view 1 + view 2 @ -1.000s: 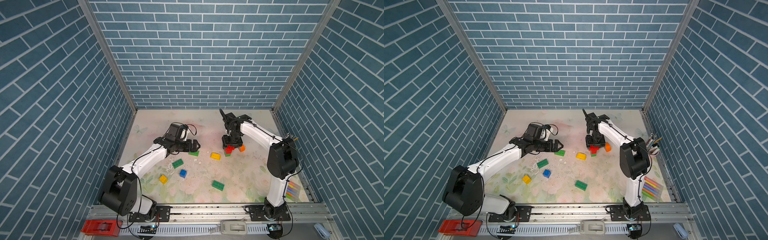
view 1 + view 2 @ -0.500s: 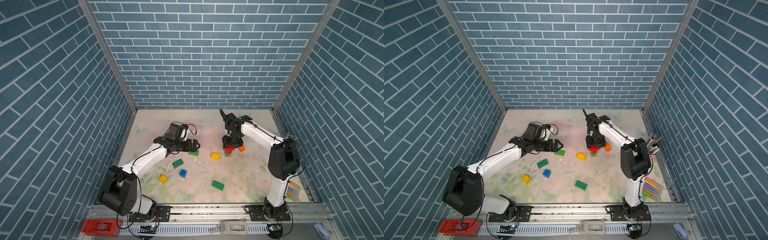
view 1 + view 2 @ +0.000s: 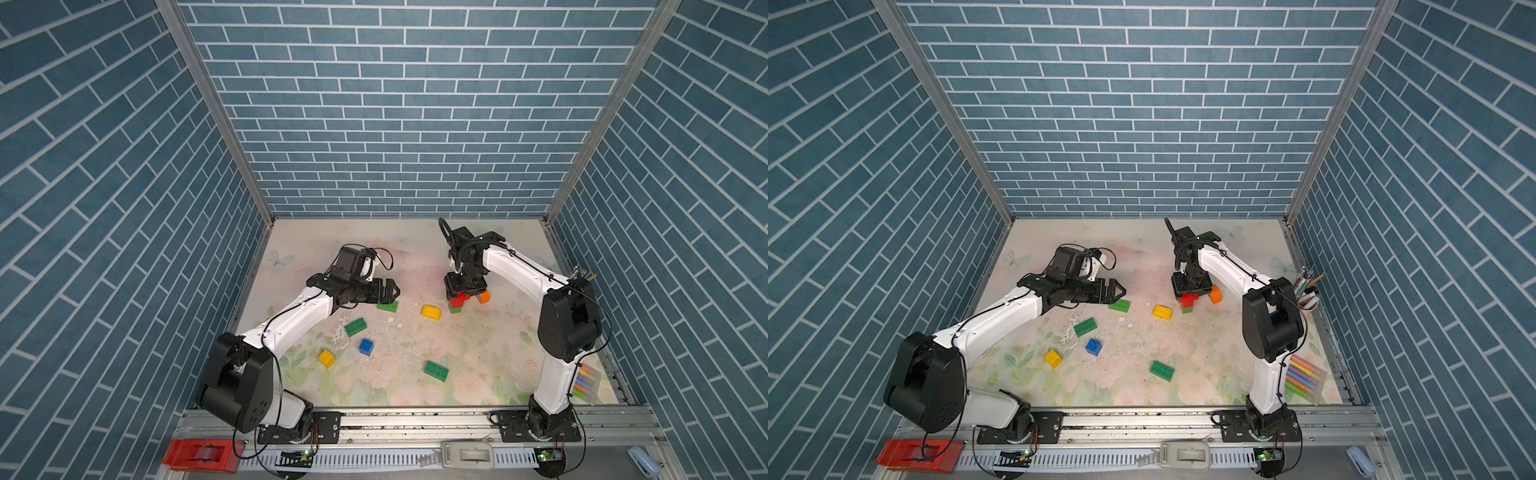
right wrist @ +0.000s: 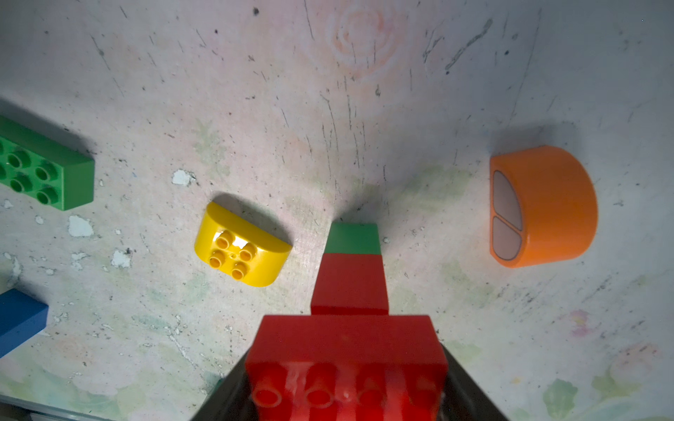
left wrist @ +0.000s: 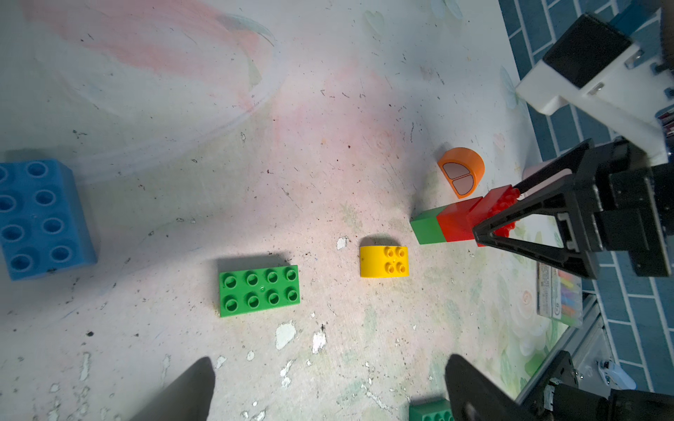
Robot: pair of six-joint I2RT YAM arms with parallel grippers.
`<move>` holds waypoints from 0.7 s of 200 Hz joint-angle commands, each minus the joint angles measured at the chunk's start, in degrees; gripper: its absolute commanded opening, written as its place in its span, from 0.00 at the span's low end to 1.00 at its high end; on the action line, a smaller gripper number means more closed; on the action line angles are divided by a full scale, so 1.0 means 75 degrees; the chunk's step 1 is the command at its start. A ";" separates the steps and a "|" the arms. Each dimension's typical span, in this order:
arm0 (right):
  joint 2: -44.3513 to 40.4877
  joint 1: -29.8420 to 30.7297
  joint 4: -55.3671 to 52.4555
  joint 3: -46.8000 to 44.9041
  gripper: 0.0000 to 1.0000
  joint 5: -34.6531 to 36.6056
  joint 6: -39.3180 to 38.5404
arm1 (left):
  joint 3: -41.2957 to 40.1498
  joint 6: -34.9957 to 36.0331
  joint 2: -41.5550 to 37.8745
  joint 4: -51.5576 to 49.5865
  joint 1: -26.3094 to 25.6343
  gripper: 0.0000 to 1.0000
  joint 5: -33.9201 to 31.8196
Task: Assemble an ice cream with lego
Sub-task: Assemble the lego brick with the lego brick.
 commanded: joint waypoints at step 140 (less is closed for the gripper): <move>0.0681 0.0011 -0.0741 -0.0216 0.42 0.0493 -0.0249 | -0.0068 0.0148 -0.0310 -0.0247 -0.0017 1.00 -0.0226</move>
